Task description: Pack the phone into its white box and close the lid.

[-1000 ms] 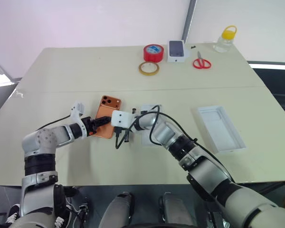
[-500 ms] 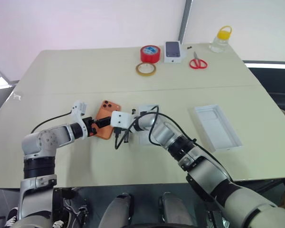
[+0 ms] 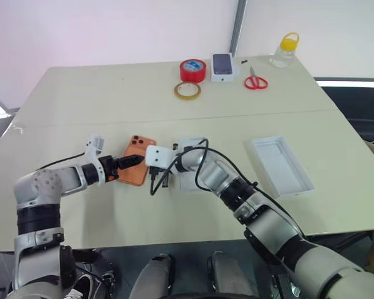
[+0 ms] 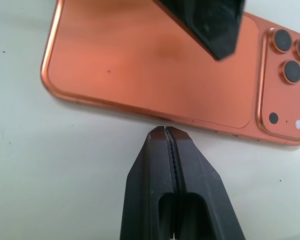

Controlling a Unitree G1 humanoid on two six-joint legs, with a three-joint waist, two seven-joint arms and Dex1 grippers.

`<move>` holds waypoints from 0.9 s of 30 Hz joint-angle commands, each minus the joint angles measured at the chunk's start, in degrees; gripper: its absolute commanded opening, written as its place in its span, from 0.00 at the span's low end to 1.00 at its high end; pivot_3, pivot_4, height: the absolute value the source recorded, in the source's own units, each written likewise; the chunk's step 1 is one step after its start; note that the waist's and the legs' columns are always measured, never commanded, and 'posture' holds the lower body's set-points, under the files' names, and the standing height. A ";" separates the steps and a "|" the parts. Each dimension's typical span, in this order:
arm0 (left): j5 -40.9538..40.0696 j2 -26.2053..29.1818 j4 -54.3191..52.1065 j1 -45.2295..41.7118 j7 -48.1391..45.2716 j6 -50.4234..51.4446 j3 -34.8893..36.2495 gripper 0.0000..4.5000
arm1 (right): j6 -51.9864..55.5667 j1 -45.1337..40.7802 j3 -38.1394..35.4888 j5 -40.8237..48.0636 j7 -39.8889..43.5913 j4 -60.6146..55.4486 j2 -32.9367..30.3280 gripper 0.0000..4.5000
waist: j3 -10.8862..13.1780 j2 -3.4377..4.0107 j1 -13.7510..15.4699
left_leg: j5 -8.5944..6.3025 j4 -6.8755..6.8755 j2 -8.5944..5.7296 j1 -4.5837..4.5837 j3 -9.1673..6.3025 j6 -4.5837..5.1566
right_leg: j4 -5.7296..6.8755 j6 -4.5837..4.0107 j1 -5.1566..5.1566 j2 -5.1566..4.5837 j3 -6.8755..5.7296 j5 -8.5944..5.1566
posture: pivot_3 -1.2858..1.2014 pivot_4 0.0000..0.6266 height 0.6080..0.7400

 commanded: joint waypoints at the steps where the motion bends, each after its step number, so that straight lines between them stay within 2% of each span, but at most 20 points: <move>1: -1.49 0.33 -1.22 1.51 -0.75 1.78 0.36 0.99 | 0.03 -0.10 -0.24 0.31 0.04 -1.23 0.39 0.00 | 0.00 0.00 0.02 | 0.00 0.00 0.00 0.00 0.00 0.00 | 0.00 0.00 0.00 0.00 0.00 0.00 | 0.52 0.24 1.00; 5: -1.92 0.65 -1.55 2.08 -1.27 0.46 1.35 0.99 | 0.02 0.04 -0.18 0.34 0.20 -1.35 0.36 0.00 | 0.01 -0.02 0.03 | 0.00 0.00 0.00 0.00 0.00 0.00 | 0.00 0.00 -0.01 0.00 0.00 0.00 | 0.52 0.24 1.00; 7: -4.59 -0.31 -0.62 1.30 -1.07 2.22 4.37 0.99 | -0.15 -0.05 -0.11 0.19 0.14 -1.25 0.25 0.00 | 0.02 -0.02 0.03 | 0.00 0.00 0.00 0.00 0.00 0.00 | 0.00 0.00 -0.01 0.00 0.00 0.00 | 0.52 0.24 1.00; 15: -4.54 -3.27 -0.41 2.27 0.50 1.65 4.26 0.99 | -0.24 0.01 -0.09 0.19 0.36 -1.32 0.20 0.00 | 0.03 -0.03 0.46 | 0.00 0.00 0.00 -0.02 0.00 -0.01 | -0.02 0.00 -0.02 0.00 0.00 0.00 | 0.52 0.24 1.00; 18: -5.23 -3.22 -1.18 2.34 0.27 2.16 4.80 0.81 | 0.01 0.16 -0.09 0.24 0.49 -1.52 0.22 0.00 | 0.04 -0.04 0.42 | 0.00 0.00 0.00 -0.02 0.00 -0.01 | -0.02 0.00 -0.01 -0.01 0.00 0.00 | 0.52 0.24 1.00; 19: -5.29 -3.16 -1.04 2.26 0.53 2.58 5.02 0.70 | 0.03 0.19 -0.08 0.22 0.50 -1.58 0.22 0.00 | 0.05 -0.06 0.41 | 0.00 0.00 0.00 -0.02 0.00 -0.01 | -0.02 0.00 -0.02 -0.01 0.00 0.00 | 0.52 0.24 1.00; 27: -6.37 -2.86 -0.84 2.76 0.33 4.64 6.40 0.70 | 0.17 0.43 -0.09 0.23 0.43 -1.77 0.26 0.00 | 0.07 -0.09 0.41 | 0.00 -0.02 0.01 -0.03 0.00 -0.02 | -0.02 -0.01 -0.04 0.00 0.00 0.00 | 0.52 0.24 1.00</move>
